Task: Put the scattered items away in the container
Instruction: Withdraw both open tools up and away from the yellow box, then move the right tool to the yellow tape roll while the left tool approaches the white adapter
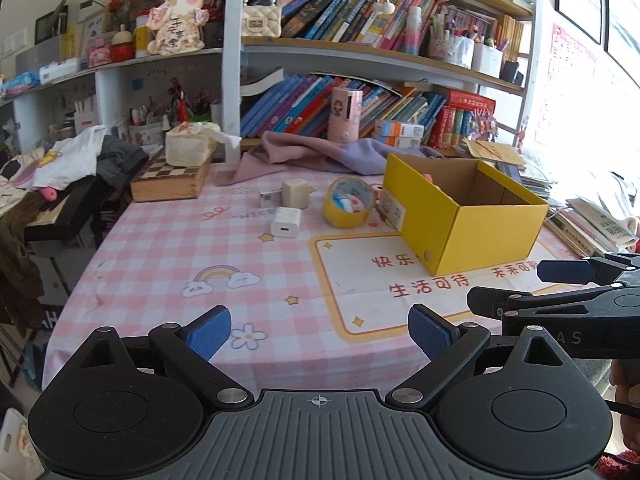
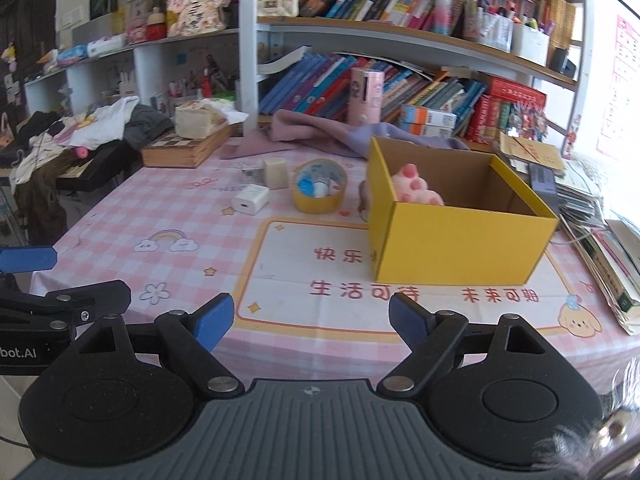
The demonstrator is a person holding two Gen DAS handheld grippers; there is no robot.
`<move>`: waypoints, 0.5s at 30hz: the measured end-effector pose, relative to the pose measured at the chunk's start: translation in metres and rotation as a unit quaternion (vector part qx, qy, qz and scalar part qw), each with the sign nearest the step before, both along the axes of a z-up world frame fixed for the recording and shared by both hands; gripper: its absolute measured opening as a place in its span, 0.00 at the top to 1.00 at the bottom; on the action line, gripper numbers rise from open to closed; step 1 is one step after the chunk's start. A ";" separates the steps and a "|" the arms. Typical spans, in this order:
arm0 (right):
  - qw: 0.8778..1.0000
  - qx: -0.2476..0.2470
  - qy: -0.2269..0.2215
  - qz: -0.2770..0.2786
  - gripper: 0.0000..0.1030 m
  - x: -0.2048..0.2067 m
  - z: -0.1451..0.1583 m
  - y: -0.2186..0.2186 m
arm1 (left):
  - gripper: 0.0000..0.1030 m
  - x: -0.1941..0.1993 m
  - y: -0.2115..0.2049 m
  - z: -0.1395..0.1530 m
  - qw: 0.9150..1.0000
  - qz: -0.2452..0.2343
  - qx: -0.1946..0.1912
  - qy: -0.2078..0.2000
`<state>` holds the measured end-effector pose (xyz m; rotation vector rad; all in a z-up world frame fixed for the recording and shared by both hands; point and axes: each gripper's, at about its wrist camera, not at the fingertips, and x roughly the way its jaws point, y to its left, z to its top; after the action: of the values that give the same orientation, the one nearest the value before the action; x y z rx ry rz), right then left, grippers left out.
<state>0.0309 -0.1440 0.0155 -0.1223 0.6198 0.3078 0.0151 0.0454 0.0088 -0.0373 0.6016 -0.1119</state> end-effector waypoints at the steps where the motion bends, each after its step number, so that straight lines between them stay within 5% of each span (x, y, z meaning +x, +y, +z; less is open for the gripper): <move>1: 1.000 -0.001 0.001 0.004 0.18 0.001 0.000 0.003 | 0.06 0.000 0.002 0.000 1.000 0.003 -0.001 0.001; 15: 0.999 -0.005 0.000 0.043 0.19 0.026 -0.002 0.028 | 0.06 0.012 0.014 -0.006 1.000 0.024 0.001 0.008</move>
<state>0.0565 -0.1162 0.0137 -0.1587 0.6169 0.3881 0.0271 0.0599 0.0025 -0.0503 0.6168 -0.0638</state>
